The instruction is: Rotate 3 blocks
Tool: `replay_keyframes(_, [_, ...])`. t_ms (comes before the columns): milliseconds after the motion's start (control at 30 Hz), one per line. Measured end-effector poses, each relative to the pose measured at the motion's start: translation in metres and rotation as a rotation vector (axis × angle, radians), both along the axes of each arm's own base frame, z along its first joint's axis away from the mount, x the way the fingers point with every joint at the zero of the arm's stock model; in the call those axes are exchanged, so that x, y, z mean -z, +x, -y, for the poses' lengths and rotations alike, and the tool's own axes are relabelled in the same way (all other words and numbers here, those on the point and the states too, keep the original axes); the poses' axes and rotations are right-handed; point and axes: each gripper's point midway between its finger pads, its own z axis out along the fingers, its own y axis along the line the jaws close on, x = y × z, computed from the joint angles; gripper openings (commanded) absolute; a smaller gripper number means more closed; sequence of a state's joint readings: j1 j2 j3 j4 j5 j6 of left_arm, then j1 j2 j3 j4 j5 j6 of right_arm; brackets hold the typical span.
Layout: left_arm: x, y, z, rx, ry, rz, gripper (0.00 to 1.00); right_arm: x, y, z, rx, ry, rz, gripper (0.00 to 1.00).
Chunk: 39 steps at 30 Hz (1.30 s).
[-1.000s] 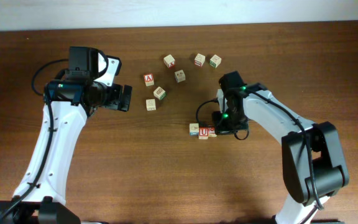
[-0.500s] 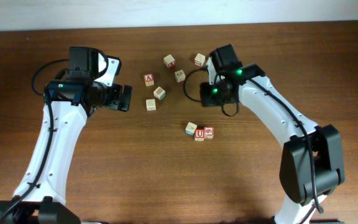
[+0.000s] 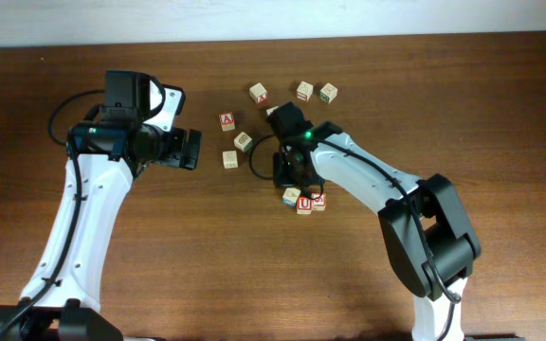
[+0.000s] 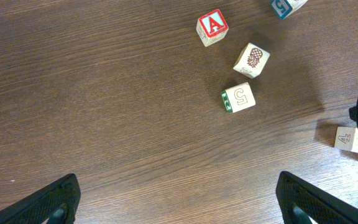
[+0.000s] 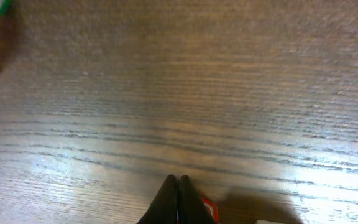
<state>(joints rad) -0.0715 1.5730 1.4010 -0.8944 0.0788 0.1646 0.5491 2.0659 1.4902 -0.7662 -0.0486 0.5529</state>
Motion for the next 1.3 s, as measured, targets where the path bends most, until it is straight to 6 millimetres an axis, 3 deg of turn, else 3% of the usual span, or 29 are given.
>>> replay_keyframes(367, [0.0, 0.0, 0.0, 0.0, 0.0, 0.0, 0.99, 0.005, -0.025, 0.0, -0.07, -0.046, -0.067, 0.04])
replay_keyframes(567, [0.0, 0.0, 0.0, 0.0, 0.0, 0.0, 0.99, 0.005, -0.027, 0.002, -0.074, -0.053, -0.076, 0.05])
replay_keyframes(700, [0.0, 0.0, 0.0, 0.0, 0.0, -0.001, 0.99, -0.019, -0.011, 0.008, -0.069, -0.061, -0.056, 0.09])
replay_keyframes(800, [0.0, 0.0, 0.0, 0.0, 0.0, 0.0, 0.99, -0.035, 0.012, 0.033, 0.005, -0.062, -0.034, 0.09])
replay_keyframes(900, [0.0, 0.0, 0.0, 0.0, 0.0, 0.001, 0.99, -0.022, 0.009, 0.061, 0.059, -0.09, -0.077, 0.09])
replay_keyframes(1000, [0.0, 0.0, 0.0, 0.0, 0.0, 0.0, 0.99, -0.003, -0.01, 0.065, 0.05, -0.11, -0.133, 0.09])
replay_keyframes(1300, [0.0, 0.0, 0.0, 0.0, 0.0, 0.0, 0.99, 0.003, -0.026, 0.062, 0.034, -0.082, -0.197, 0.08])
